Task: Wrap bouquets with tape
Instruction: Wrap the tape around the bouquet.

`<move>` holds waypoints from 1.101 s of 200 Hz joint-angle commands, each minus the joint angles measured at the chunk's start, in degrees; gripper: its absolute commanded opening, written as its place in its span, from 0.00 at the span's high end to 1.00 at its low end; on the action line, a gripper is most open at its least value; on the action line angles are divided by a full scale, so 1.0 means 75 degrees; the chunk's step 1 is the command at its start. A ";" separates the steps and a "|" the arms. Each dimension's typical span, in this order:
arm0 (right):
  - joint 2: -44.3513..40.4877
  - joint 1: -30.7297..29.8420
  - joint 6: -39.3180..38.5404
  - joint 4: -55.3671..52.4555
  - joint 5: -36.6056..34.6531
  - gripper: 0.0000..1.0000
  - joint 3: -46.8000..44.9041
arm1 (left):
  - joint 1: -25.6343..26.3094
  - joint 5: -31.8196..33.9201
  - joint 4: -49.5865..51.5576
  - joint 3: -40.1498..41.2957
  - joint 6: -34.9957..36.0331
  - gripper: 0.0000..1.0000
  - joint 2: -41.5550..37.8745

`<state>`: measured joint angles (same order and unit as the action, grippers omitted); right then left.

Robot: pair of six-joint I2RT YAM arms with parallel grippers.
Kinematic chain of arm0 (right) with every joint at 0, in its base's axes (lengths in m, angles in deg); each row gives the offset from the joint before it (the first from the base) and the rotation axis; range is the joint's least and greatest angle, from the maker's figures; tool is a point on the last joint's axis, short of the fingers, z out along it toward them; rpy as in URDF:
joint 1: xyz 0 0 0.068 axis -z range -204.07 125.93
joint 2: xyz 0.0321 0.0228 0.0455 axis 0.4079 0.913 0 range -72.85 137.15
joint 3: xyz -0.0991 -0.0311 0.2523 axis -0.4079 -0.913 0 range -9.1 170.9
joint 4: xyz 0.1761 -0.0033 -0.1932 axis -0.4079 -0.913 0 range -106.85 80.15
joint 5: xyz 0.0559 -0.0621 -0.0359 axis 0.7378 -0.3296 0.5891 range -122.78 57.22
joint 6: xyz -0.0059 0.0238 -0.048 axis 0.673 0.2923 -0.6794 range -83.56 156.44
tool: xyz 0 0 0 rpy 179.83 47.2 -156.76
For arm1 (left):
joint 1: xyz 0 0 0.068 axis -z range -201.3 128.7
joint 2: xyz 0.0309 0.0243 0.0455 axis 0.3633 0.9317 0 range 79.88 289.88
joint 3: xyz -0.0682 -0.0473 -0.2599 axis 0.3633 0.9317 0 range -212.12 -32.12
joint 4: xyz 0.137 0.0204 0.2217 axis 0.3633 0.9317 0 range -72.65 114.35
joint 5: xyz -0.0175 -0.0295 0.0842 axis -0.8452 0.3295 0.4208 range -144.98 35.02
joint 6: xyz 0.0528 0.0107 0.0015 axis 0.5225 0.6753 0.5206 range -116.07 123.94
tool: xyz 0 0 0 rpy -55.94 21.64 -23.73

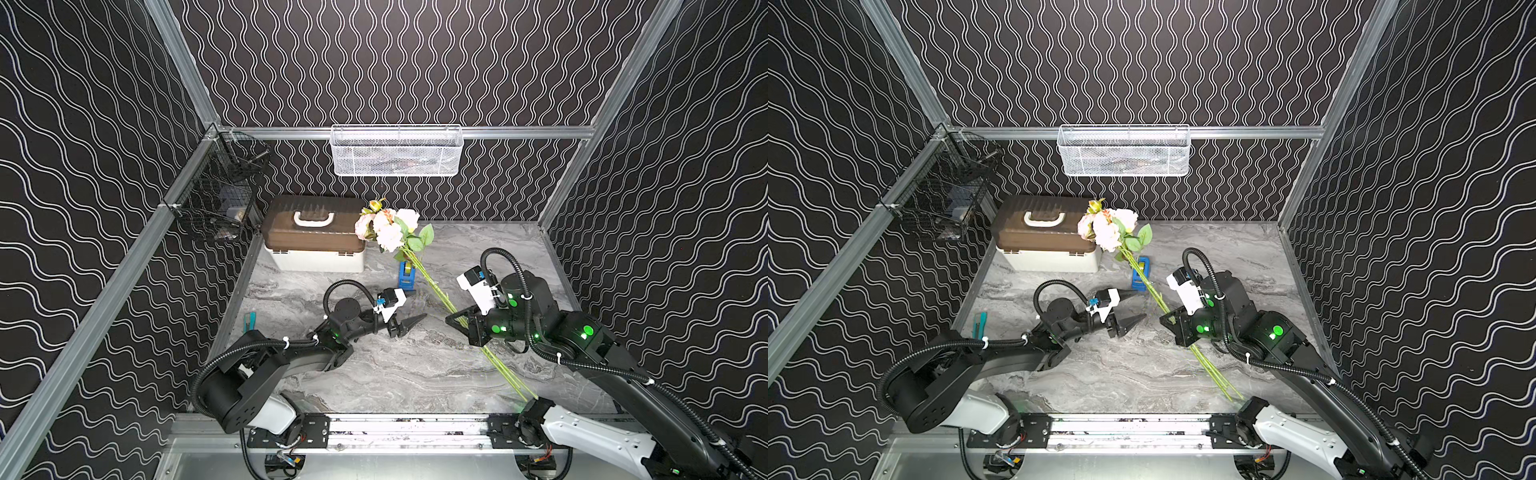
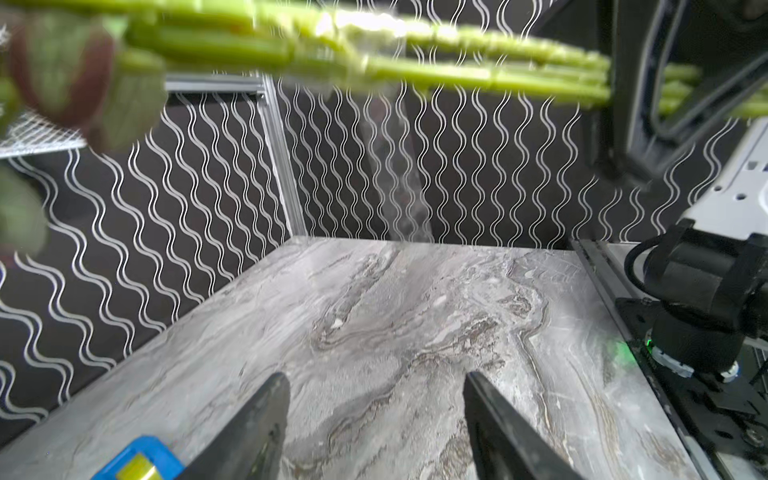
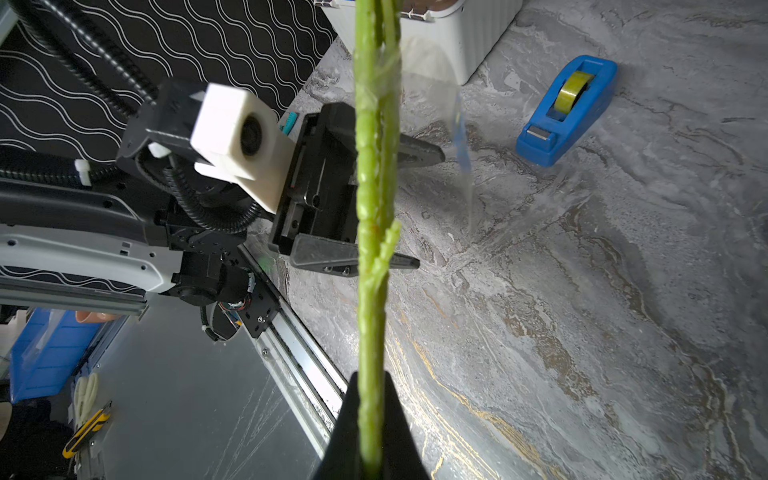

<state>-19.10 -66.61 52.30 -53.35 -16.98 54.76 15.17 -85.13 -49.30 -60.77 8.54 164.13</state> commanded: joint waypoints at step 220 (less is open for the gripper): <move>0.0392 -0.0033 0.0264 0.1462 0.0613 1.00 -0.0213 | 0.0083 0.0280 0.0133 -0.0474 -0.0334 0.61 0.0017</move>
<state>-16.01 -66.72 53.96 -45.68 -12.53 52.99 15.80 -84.80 -48.75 -63.98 5.39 164.68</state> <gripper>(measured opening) 0.075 0.410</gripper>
